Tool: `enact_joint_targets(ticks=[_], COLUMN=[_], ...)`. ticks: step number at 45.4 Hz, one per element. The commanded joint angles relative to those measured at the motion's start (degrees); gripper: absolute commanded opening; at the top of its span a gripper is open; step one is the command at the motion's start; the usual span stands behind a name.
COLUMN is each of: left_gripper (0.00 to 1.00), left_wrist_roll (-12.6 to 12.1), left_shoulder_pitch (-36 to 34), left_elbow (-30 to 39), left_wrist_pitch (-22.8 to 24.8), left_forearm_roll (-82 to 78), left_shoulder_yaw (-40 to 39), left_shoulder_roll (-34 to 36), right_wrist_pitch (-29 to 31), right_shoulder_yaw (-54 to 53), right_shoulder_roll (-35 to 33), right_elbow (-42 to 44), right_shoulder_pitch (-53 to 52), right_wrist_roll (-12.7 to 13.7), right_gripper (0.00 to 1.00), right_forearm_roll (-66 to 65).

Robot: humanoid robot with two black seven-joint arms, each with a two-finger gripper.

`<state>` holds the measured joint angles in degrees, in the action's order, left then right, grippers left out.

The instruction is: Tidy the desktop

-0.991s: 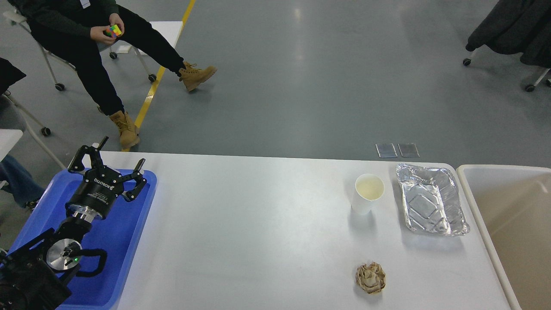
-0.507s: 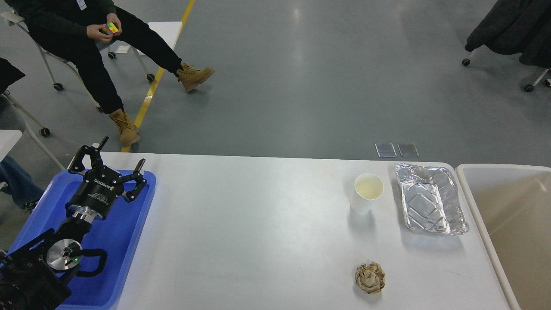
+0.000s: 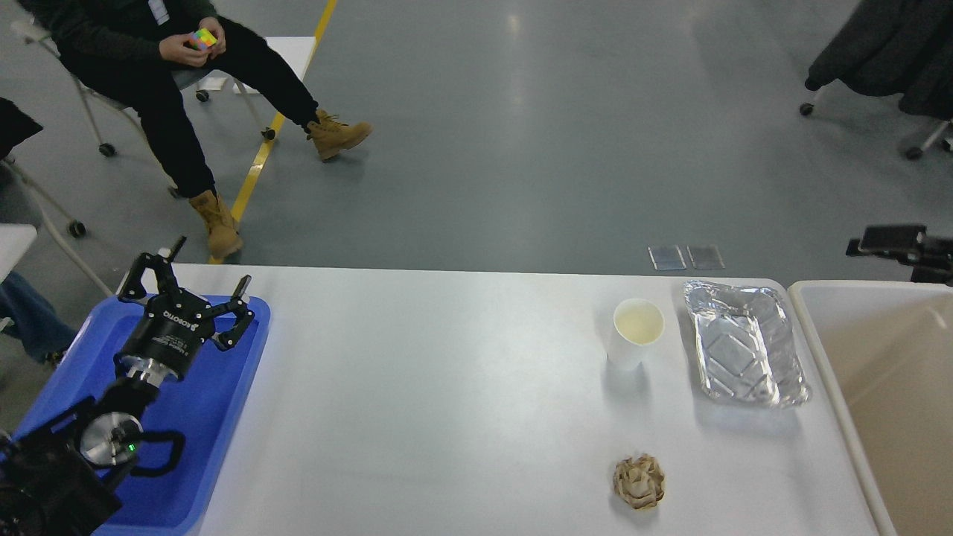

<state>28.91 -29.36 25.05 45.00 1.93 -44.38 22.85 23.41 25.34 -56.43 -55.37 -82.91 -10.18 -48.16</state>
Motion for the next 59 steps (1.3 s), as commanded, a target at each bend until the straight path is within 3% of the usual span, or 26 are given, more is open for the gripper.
enact_joint_targets(ticks=[1,9,24,40,50,56,59], left_gripper=[0.99,0.99,0.99,0.99,0.99,0.99,0.99], left_wrist_roll=[0.0,0.0,0.0,0.0,0.0,0.0,0.0], left_shoulder_pitch=[0.0,0.0,0.0,0.0,0.0,0.0,0.0], left_elbow=[0.0,0.0,0.0,0.0,0.0,0.0,0.0], left_wrist_pitch=[0.0,0.0,0.0,0.0,0.0,0.0,0.0], left_forearm_roll=[0.0,0.09,0.09,0.18,0.18,0.18,0.18], left_shoulder_yaw=[0.0,0.0,0.09,0.09,0.09,0.09,0.09], left_shoulder_roll=[0.0,0.0,0.0,0.0,0.0,0.0,0.0], right_wrist_pitch=[0.32,1.28,14.2,13.94,14.73,14.73,14.38], right_shoulder_yaw=[33.69,41.98,42.42,44.01,44.27,49.09,50.77], right_shoulder_roll=[20.3,29.09,33.58,43.07,44.74,45.88,46.06], right_elbow=[7.12,6.51,4.4,2.11,2.11,0.27,-0.88], right_shoulder_pitch=[-17.98,-23.44,-32.93,-34.87,-33.46,-33.37,-33.29], right_wrist_roll=[1.13,1.13,1.13,1.22,1.48,5.17,5.7], right_gripper=[1.0,1.0,1.0,1.0,0.99,0.99,0.99], right_forearm_roll=[19.49,25.31,25.49,25.58,31.1,38.92,41.65])
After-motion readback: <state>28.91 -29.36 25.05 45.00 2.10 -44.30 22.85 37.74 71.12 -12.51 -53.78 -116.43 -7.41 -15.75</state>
